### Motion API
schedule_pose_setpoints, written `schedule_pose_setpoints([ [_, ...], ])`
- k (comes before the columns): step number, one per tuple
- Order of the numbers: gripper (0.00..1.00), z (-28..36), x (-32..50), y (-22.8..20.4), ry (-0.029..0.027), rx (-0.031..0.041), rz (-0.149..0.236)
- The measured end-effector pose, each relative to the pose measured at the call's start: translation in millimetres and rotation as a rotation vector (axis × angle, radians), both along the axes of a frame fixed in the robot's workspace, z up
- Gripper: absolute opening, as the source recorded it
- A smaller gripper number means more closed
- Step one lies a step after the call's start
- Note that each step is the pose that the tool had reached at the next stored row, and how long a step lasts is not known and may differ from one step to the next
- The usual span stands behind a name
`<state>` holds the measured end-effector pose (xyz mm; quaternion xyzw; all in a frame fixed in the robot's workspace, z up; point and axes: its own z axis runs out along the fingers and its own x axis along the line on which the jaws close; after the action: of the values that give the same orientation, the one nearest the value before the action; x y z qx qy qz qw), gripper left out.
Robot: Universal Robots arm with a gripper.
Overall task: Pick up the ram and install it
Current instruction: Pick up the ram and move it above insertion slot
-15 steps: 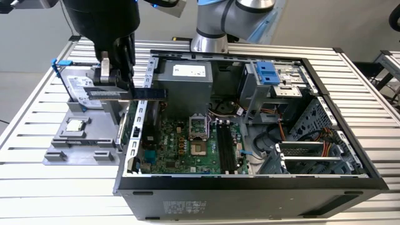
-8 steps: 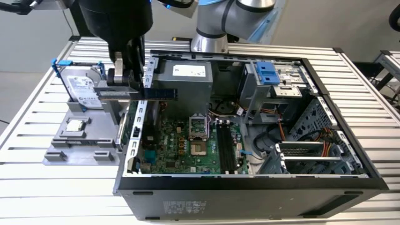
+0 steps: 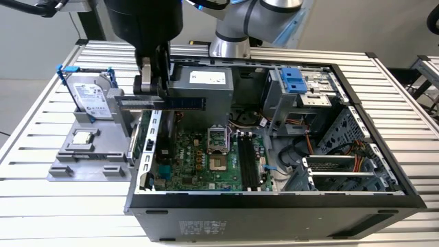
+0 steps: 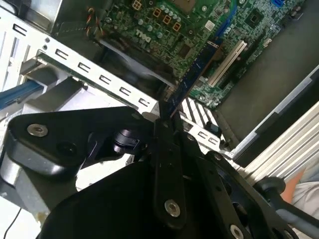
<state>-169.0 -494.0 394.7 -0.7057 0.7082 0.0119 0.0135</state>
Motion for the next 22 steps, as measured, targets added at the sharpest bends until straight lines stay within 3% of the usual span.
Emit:
schedule_pose_setpoints([
  [22, 0.0, 0.0, 52.6, 0.0, 0.0, 0.0, 0.0],
])
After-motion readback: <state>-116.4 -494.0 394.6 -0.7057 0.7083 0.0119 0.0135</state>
